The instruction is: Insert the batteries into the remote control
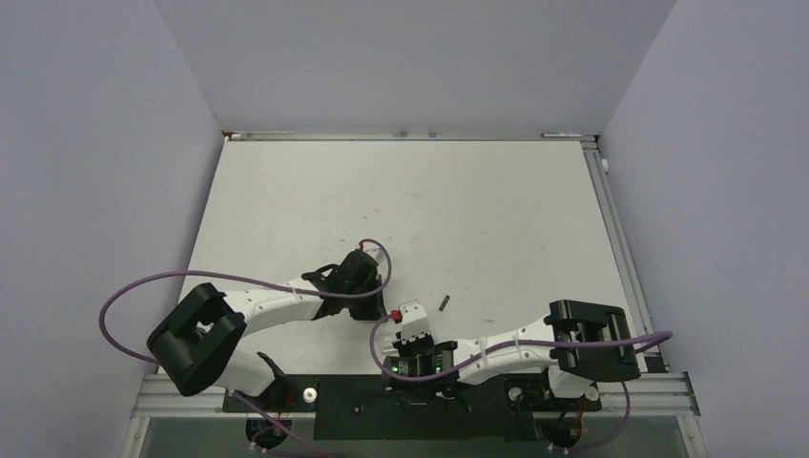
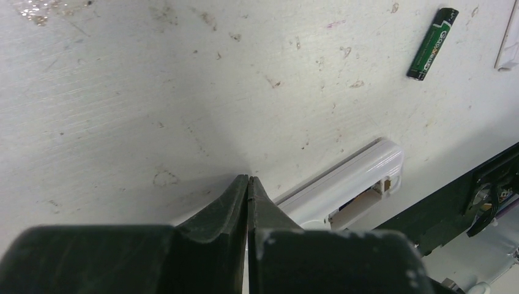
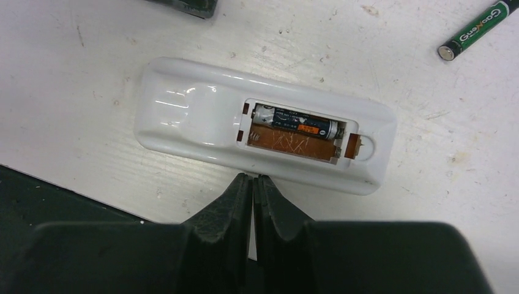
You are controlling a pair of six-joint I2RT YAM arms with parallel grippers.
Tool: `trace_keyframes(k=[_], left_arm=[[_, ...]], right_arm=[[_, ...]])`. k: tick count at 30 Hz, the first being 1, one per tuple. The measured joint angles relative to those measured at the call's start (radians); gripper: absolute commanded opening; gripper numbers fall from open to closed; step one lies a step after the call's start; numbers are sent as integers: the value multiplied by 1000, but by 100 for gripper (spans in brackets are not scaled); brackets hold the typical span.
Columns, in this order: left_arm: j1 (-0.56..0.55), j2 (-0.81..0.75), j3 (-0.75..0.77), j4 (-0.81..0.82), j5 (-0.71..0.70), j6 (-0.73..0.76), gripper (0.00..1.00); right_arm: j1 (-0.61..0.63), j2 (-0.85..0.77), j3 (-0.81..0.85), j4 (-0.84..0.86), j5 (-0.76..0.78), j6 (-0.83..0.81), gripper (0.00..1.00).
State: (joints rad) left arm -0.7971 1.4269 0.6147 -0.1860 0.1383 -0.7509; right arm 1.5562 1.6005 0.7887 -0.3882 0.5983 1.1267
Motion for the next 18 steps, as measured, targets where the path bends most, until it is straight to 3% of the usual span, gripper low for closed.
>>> trace_keyframes(k=[6, 10, 18], left_arm=[[21, -70, -5, -35, -23, 5, 8], [32, -139, -5, -65, -49, 6, 11], [33, -276, -9, -119, -82, 7, 29]], right_arm=[[0, -7, 21, -46, 0, -25, 26], [0, -33, 49, -98, 5, -37, 32], [-32, -144, 75, -204, 46, -42, 42]])
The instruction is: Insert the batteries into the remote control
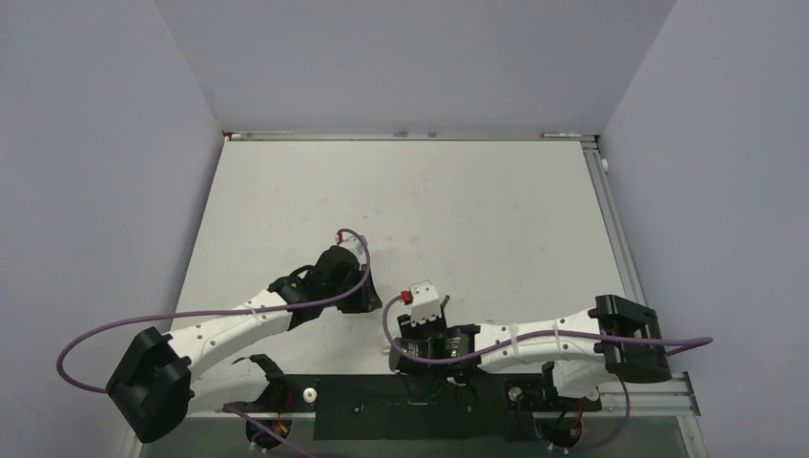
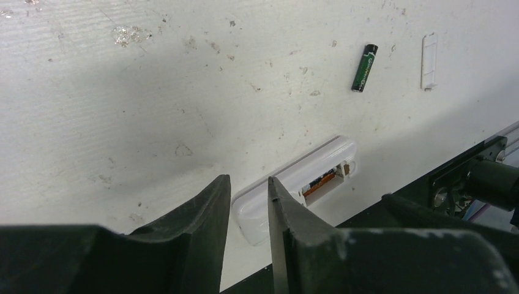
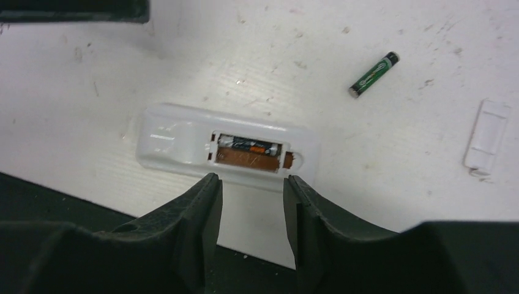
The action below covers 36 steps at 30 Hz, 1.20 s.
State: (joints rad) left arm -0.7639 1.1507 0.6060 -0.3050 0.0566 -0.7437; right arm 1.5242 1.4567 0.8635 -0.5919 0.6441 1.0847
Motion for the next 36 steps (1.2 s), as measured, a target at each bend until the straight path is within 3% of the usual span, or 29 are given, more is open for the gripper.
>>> trace_keyframes(k=[10, 24, 29, 36], left_arm=[[0, -155, -76, -37, -4, -11, 41], [1, -177, -153, -34, 25, -47, 47], [1, -177, -171, -28, 35, -56, 48], [1, -177, -188, -21, 46, -62, 49]], right_arm=[[-198, -74, 10, -70, 6, -138, 49], [-444, -98, -43, 34, -101, -252, 49], [-508, -66, -45, 83, -131, -274, 46], [-592, 27, -38, 143, -186, -342, 35]])
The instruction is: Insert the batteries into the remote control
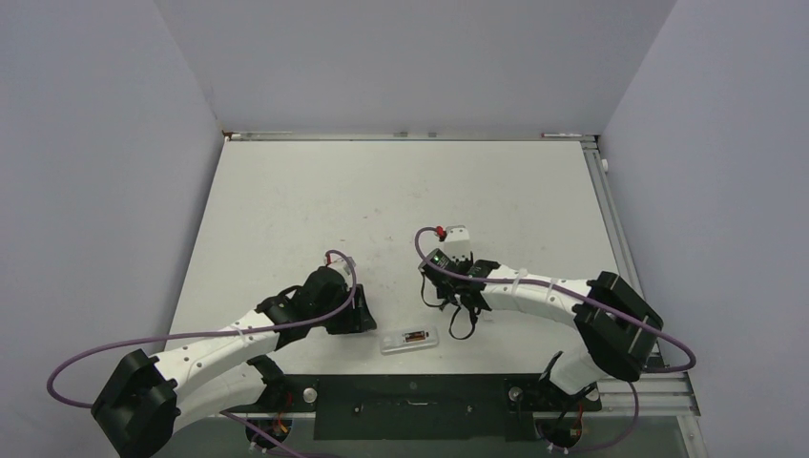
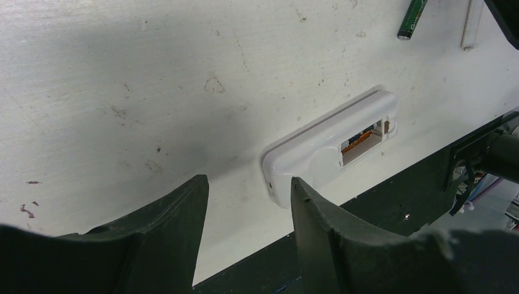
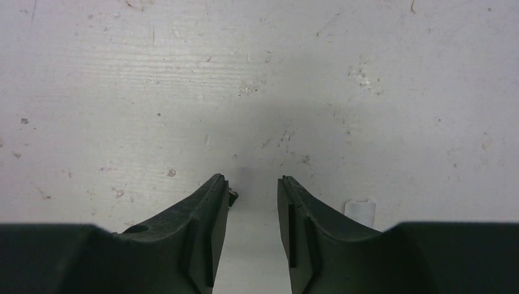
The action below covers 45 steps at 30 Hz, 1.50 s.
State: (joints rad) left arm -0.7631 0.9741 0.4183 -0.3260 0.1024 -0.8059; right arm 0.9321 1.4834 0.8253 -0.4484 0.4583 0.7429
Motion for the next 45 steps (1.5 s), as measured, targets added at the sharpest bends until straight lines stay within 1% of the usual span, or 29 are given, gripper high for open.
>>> trace_keyframes(k=[4, 9, 14, 21, 26, 33, 45], left_arm=[[0, 0, 0, 2, 3, 0, 49], [0, 0, -4, 3, 4, 0, 50], [0, -4, -9, 8, 6, -2, 50], [0, -15, -16, 8, 8, -3, 50], [0, -22, -16, 8, 8, -3, 50], [0, -22, -16, 8, 11, -6, 50], [0, -16, -16, 24, 18, -22, 50]], right_arm=[[-26, 42, 10, 25, -38, -42, 30], [-42, 84, 19, 51, -89, -86, 28], [-50, 109, 19, 74, -131, -116, 22], [-56, 121, 10, 96, -153, -130, 20], [-56, 100, -18, 117, -157, -129, 19], [-53, 21, -99, 128, -175, -98, 19], [34, -46, -164, 128, -167, -9, 19]])
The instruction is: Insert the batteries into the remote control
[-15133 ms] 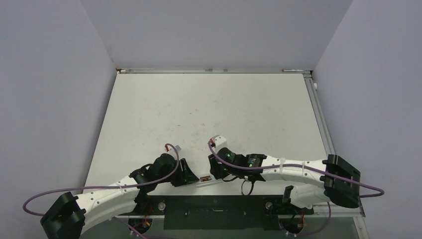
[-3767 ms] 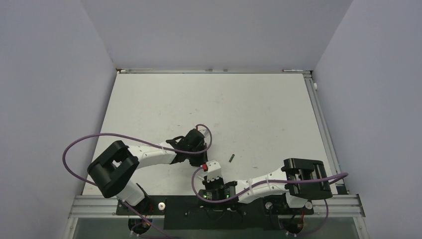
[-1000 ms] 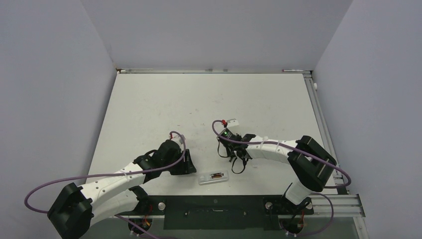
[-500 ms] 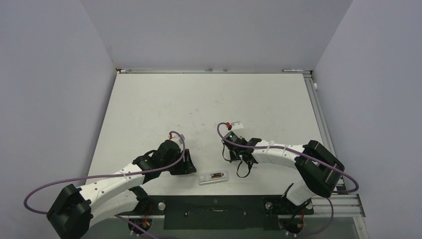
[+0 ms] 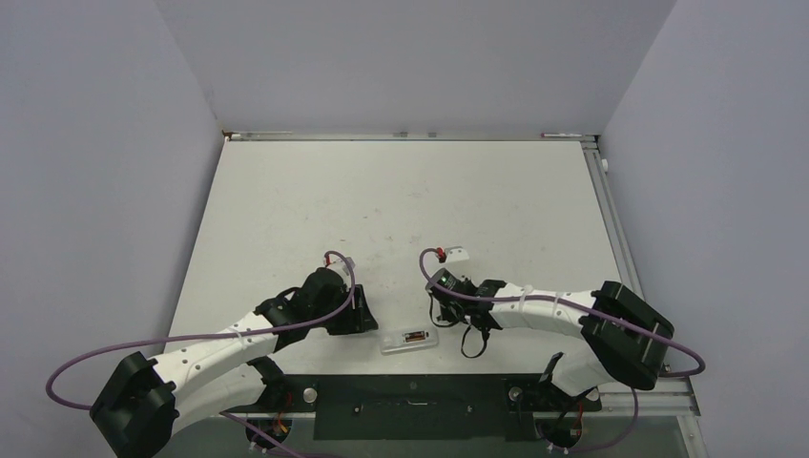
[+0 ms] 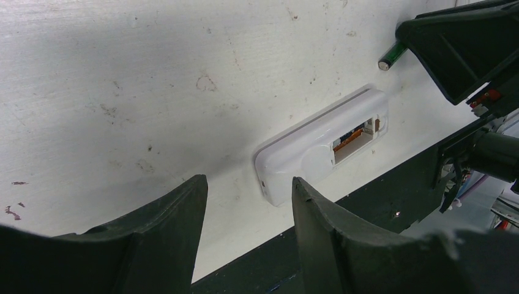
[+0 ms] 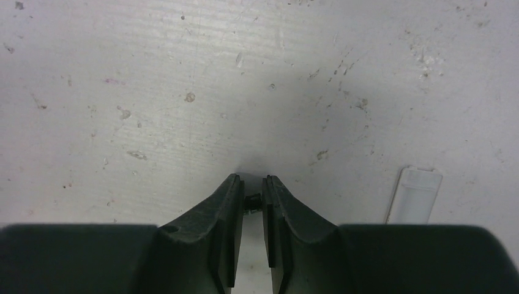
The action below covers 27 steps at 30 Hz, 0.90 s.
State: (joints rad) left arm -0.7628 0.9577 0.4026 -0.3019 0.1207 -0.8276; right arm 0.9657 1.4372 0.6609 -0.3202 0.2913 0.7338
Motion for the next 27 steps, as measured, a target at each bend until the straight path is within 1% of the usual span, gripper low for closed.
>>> trace_keyframes(k=[10, 21, 27], left_arm=[[0, 3, 0, 7, 7, -3, 50], [1, 33, 0, 19, 16, -3, 50], [1, 44, 0, 27, 18, -3, 50]], right_arm=[[90, -15, -9, -27, 32, 89, 19], [156, -103, -67, -98, 49, 189, 19], [175, -167, -106, -135, 49, 225, 23]])
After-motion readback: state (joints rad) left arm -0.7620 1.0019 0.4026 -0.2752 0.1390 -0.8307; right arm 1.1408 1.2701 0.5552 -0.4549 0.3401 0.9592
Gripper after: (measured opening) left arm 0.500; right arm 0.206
